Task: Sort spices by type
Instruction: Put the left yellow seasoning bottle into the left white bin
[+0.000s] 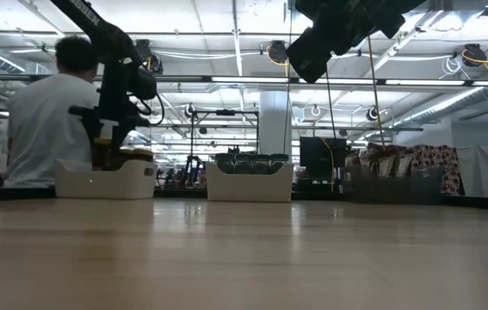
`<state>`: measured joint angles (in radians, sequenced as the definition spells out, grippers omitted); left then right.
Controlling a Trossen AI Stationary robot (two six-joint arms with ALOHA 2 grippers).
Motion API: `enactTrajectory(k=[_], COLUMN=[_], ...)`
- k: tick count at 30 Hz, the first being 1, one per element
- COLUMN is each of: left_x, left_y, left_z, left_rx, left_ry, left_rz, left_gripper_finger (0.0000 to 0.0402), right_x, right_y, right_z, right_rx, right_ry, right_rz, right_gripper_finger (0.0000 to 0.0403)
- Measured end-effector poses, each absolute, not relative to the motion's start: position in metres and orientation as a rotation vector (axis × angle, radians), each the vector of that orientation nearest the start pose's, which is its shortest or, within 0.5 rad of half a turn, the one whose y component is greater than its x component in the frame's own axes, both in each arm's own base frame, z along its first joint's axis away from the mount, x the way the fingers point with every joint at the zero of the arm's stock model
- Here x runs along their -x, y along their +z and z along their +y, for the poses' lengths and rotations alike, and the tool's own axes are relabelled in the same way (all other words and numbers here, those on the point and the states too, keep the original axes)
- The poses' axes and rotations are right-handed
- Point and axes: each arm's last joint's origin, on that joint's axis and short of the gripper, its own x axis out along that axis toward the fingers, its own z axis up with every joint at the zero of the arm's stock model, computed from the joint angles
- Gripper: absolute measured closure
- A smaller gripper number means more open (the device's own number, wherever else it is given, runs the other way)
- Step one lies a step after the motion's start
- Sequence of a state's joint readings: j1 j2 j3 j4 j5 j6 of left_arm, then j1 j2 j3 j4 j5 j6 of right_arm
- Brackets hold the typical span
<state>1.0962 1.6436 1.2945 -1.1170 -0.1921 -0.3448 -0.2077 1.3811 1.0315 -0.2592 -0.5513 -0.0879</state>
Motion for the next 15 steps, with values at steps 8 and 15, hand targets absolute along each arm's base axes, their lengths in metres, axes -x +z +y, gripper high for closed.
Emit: enactTrajectory(k=[8, 15], left_x=[-0.132, -0.133], left_y=[0.227, 0.225], left_z=[0.279, 0.283], left_rx=[0.976, 0.966], left_ry=[1.303, 1.342], left_rz=[1.272, 1.225], left_gripper_finger=[0.0167, 0.0167], right_x=[-0.294, -0.294], right_y=[0.283, 0.283], right_z=[-0.046, -0.046], right_rx=[-0.173, -0.19], right_ry=[0.349, 0.344], right_rz=[0.558, 0.561], right_gripper_finger=[0.0403, 0.0403])
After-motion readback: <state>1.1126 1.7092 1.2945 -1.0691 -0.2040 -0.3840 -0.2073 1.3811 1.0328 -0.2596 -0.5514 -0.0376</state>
